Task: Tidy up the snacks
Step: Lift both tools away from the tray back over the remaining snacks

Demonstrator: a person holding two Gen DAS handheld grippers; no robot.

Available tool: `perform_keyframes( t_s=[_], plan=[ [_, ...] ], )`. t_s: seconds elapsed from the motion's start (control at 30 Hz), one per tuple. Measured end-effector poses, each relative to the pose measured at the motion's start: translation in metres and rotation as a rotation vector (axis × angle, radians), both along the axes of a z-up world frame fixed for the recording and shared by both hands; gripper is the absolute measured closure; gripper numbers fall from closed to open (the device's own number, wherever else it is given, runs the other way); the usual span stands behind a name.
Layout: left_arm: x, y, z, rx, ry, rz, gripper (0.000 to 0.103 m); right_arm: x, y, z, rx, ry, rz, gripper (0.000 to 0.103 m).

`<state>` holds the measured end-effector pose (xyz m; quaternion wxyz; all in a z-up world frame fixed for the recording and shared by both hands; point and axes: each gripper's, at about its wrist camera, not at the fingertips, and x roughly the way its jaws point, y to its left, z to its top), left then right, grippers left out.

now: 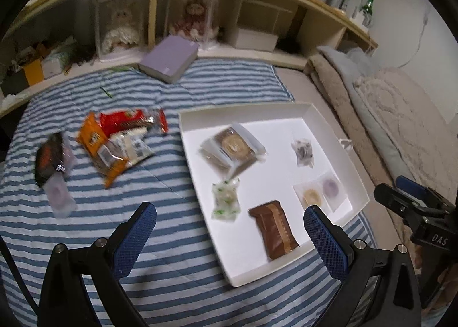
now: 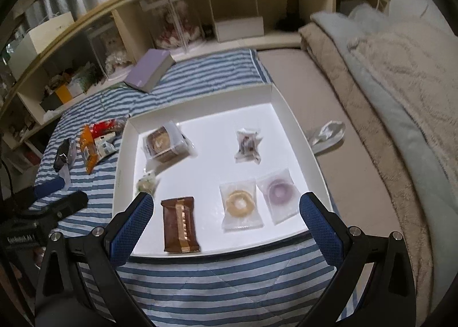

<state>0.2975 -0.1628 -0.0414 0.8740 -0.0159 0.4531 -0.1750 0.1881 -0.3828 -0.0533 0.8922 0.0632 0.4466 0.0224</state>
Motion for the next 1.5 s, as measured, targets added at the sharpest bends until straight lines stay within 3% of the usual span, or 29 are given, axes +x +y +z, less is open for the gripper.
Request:
perform_keyframes(
  t_s=[0.37, 0.83, 0.97, 1.1, 1.37, 1.5],
  plan=[
    [-0.030, 0.059, 0.052, -0.004, -0.098, 0.019, 0.000, -0.012, 0.027, 0.039, -0.026, -0.142, 0.007, 0.000],
    [-0.053, 0.152, 0.087, -0.001, -0.186, 0.092, 0.000, -0.016, 0.095, 0.060, 0.006, -0.292, 0.076, 0.000],
    [-0.057, 0.174, 0.086, -0.004, -0.188, 0.130, 0.000, -0.018, 0.119, 0.064, 0.024, -0.342, 0.104, 0.000],
    [-0.058, 0.204, 0.077, -0.079, -0.166, 0.187, 0.000, -0.015, 0.138, 0.063, 0.059, -0.386, 0.130, 0.000],
    [-0.021, 0.245, 0.046, -0.192, -0.083, 0.354, 0.000, 0.021, 0.170, 0.041, 0.142, -0.427, 0.174, 0.000],
    [0.004, 0.252, 0.025, -0.242, -0.016, 0.405, 0.006, 0.049, 0.188, 0.023, 0.165, -0.422, 0.199, 0.000]
  ],
)
